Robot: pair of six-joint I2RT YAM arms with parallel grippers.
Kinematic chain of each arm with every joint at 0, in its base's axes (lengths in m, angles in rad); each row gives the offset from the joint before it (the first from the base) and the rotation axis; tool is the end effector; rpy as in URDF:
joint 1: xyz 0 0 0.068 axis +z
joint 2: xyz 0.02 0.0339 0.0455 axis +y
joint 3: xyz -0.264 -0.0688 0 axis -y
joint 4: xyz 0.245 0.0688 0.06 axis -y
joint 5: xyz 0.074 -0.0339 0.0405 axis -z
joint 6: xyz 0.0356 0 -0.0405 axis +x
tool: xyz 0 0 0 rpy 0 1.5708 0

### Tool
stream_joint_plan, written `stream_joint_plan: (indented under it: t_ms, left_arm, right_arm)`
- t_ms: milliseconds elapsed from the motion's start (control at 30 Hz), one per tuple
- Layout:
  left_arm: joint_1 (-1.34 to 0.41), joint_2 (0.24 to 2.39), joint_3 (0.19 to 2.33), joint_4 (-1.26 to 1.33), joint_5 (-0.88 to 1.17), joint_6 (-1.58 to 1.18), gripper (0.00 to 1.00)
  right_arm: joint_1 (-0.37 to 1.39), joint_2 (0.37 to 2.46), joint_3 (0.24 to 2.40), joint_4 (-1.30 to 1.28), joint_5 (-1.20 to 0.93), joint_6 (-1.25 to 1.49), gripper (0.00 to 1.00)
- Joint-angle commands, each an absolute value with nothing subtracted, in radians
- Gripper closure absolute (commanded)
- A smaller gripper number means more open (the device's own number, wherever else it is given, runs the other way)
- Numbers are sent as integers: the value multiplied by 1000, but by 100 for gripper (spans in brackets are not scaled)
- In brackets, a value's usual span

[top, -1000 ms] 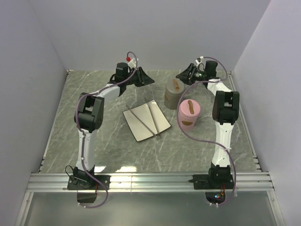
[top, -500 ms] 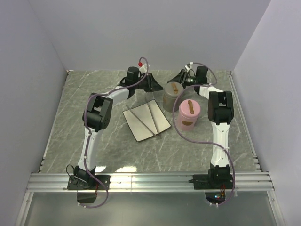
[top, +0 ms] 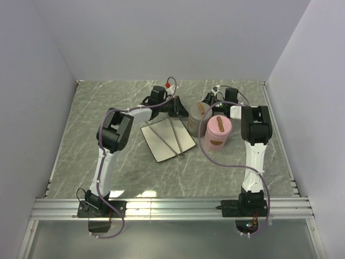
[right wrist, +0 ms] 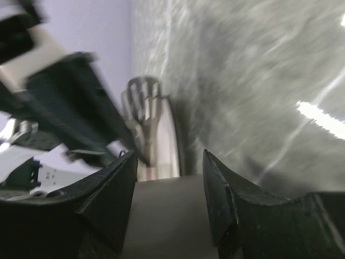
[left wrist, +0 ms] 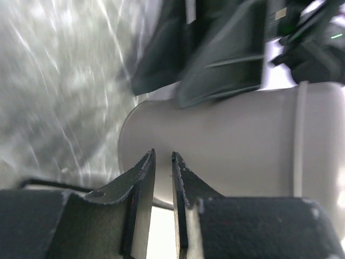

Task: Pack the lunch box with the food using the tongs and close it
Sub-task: Move the packing box to the center of the board.

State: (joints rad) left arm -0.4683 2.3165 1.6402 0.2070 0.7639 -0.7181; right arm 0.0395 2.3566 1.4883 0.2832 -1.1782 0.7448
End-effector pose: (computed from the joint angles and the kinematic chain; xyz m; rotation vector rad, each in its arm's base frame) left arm 0.4499 -0.2552 0.1558 0.2621 2.2311 -1.4752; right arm 0.4822 0.0520 0.1035 0.0178 2.2033 1.7063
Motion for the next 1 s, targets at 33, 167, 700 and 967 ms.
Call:
stream_joint_plan:
  t_ms: [33, 167, 700, 967]
  left_arm:
    - [-515, 2212, 1591, 216, 813, -700, 76]
    - [-545, 2189, 1566, 212, 816, -696, 77]
    - [-621, 2094, 1470, 123, 839, -605, 82]
    - [-653, 2040, 1421, 75, 839, -557, 84]
  right_arm:
    - [37, 2235, 1413, 304, -1244, 691, 42]
    - [31, 2189, 1378, 194, -1249, 583, 43]
    - [8, 2075, 1281, -403, -1261, 45, 45]
    - [17, 2056, 1290, -647, -1253, -210, 46]
